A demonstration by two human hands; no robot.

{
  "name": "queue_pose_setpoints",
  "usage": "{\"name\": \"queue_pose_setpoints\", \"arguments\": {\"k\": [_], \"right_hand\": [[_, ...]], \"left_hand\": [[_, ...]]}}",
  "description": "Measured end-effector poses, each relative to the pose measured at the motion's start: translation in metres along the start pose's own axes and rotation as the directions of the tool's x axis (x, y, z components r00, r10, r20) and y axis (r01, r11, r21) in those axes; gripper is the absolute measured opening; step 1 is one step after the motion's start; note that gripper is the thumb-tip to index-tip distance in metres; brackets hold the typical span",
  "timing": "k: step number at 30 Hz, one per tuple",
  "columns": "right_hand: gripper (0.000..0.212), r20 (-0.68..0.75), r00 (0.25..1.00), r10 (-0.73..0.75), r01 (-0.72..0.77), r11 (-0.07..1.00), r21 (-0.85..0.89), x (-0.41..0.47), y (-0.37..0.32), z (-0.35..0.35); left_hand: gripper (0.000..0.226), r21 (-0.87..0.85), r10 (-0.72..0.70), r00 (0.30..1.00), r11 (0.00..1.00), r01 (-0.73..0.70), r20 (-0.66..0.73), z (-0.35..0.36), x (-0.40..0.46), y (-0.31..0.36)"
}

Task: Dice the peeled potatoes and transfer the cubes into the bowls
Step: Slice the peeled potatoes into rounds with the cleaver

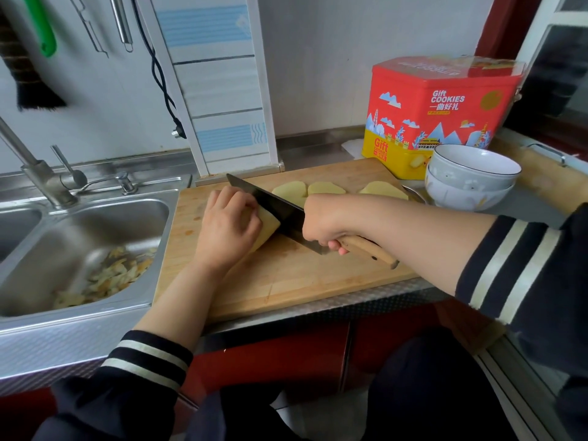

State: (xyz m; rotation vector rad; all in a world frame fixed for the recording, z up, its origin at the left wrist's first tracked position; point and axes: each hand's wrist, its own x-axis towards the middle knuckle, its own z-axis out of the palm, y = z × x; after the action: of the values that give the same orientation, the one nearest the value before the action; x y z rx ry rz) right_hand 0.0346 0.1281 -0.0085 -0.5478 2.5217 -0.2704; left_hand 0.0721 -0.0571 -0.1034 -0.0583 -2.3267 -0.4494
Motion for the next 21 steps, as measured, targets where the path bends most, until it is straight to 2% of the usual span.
{"name": "queue_pose_setpoints", "arguments": {"k": [4, 8, 12, 16, 19, 21], "right_hand": [[0.013, -0.069, 0.998, -0.011, 0.024, 0.982, 0.188, 0.004, 0.017, -0.001], [0.009, -0.166, 0.986, -0.035, 0.060, 0.986, 0.153, 0.000, 0.041, -0.002], [0.015, -0.288, 0.950, -0.121, 0.124, 0.992, -0.009, -0.013, 0.074, -0.007], [0.025, -0.419, 0.861, -0.288, 0.181, 0.944, -0.276, -0.025, 0.100, -0.007], [0.030, -0.485, 0.794, -0.366, 0.163, 0.897, -0.411, -0.029, 0.118, -0.003], [0.036, -0.497, 0.761, -0.418, 0.159, 0.862, -0.482, -0.028, 0.133, 0.002]], "left_hand": [[0.026, 0.017, -0.003, 1.000, 1.000, 0.002, 0.024, -0.002, -0.002, 0.003], [0.024, 0.021, -0.015, 0.999, 1.000, 0.014, 0.039, -0.004, -0.003, 0.005], [0.020, -0.075, -0.142, 0.989, 0.986, 0.146, 0.047, -0.008, 0.000, 0.013], [0.013, -0.389, -0.380, 0.925, 0.849, 0.357, 0.019, -0.017, 0.012, 0.018], [0.010, -0.445, -0.485, 0.870, 0.800, 0.401, -0.088, -0.024, 0.026, 0.028], [0.006, -0.447, -0.504, 0.854, 0.799, 0.403, -0.131, -0.029, 0.038, 0.039]]}}
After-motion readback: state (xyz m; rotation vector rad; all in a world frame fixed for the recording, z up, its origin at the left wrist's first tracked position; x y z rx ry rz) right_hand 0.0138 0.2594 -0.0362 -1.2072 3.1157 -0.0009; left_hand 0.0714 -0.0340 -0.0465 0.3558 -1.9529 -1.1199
